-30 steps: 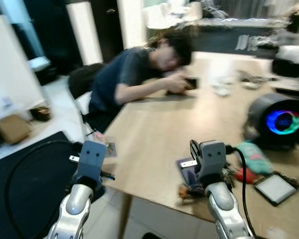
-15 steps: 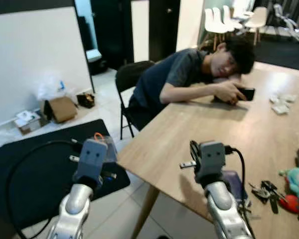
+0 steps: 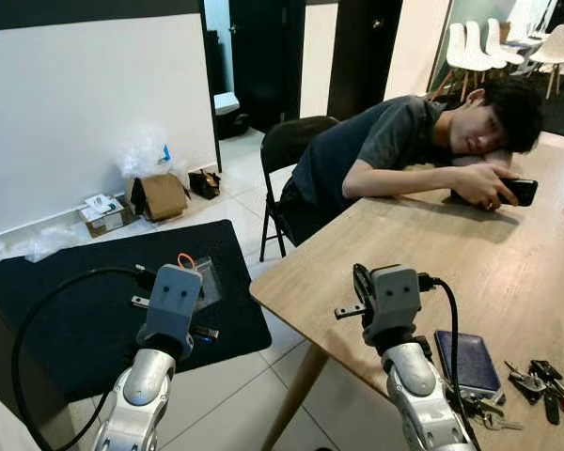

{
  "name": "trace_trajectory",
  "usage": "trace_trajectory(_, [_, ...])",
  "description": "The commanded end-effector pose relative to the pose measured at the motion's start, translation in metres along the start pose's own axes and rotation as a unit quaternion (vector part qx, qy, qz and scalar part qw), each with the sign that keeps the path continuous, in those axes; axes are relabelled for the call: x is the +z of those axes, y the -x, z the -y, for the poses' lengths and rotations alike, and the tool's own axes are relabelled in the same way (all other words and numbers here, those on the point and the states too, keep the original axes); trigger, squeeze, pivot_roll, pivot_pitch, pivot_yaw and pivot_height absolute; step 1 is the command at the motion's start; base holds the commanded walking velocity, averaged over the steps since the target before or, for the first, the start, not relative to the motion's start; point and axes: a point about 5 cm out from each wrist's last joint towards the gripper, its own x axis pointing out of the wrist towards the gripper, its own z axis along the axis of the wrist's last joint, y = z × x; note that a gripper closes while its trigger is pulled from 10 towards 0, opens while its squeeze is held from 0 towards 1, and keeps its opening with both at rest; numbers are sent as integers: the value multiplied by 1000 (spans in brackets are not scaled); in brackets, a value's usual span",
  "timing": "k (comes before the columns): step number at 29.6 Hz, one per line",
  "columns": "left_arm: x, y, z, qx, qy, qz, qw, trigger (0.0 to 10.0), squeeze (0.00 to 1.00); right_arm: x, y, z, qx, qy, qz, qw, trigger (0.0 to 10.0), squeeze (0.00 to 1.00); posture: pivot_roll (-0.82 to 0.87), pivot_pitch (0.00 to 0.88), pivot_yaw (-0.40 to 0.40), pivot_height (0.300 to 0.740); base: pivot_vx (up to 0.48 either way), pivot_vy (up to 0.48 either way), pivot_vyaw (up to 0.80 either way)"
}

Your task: Hang keys on a hook

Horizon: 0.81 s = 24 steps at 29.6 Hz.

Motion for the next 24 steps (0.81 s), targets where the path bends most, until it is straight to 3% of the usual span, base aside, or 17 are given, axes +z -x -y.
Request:
trace_trajectory(1, [-2,0,3,-6,-4,-4,1000,10000,0,-5,3,-1,-1,-3,-9,1000,10000,0,92,91,39,740,0,0,0])
trace_trajectory(8, [-2,0,3,-8,-2,-6,1000,10000,0,-6,3,-1,-1,-3,-10,1000,10000,0,93,97,40,740,-42,0,0])
trace_trajectory(24, [-3,2,3,-8,-6,-7,1000,10000,0,-7,4,-1,-1,-3,-13,1000,10000,0,96,98,41,740,-472,0,0])
